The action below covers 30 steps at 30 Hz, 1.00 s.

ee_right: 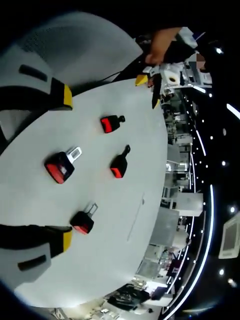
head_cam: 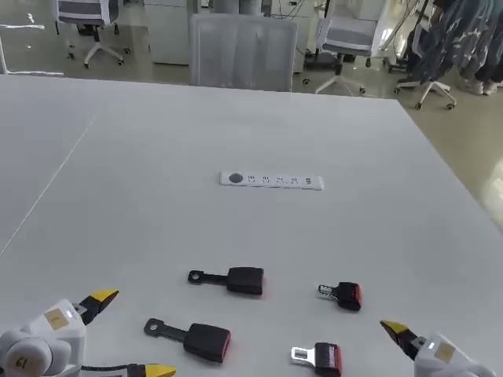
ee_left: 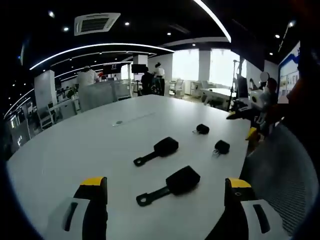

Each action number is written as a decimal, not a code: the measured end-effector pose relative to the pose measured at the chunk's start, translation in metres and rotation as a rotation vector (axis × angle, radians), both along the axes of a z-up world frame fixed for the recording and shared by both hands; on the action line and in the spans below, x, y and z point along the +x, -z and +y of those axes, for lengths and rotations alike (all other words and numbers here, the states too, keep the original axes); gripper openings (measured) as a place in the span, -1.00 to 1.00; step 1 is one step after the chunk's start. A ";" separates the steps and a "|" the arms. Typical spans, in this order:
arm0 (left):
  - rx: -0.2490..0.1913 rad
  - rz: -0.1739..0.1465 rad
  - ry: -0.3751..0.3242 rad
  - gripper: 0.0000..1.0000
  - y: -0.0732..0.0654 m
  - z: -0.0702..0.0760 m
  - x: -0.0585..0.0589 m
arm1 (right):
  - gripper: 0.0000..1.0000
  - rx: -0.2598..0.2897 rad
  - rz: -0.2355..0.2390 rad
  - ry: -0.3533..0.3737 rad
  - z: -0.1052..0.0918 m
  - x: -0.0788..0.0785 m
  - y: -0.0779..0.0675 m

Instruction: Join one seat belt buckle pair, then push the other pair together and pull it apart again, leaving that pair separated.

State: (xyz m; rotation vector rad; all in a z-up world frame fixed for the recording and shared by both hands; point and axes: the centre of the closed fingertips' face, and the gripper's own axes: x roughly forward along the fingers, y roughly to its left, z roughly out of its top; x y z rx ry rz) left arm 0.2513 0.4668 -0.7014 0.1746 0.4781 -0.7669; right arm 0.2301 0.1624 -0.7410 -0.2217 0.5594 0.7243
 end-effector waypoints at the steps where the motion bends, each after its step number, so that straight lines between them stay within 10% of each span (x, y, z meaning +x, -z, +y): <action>1: 0.000 -0.001 0.000 0.99 0.000 0.000 0.000 | 0.94 0.000 0.001 -0.001 0.000 0.000 0.000; 30: 0.043 -0.001 0.062 0.99 0.004 -0.014 -0.002 | 0.87 -0.005 0.015 -0.063 0.004 -0.002 0.001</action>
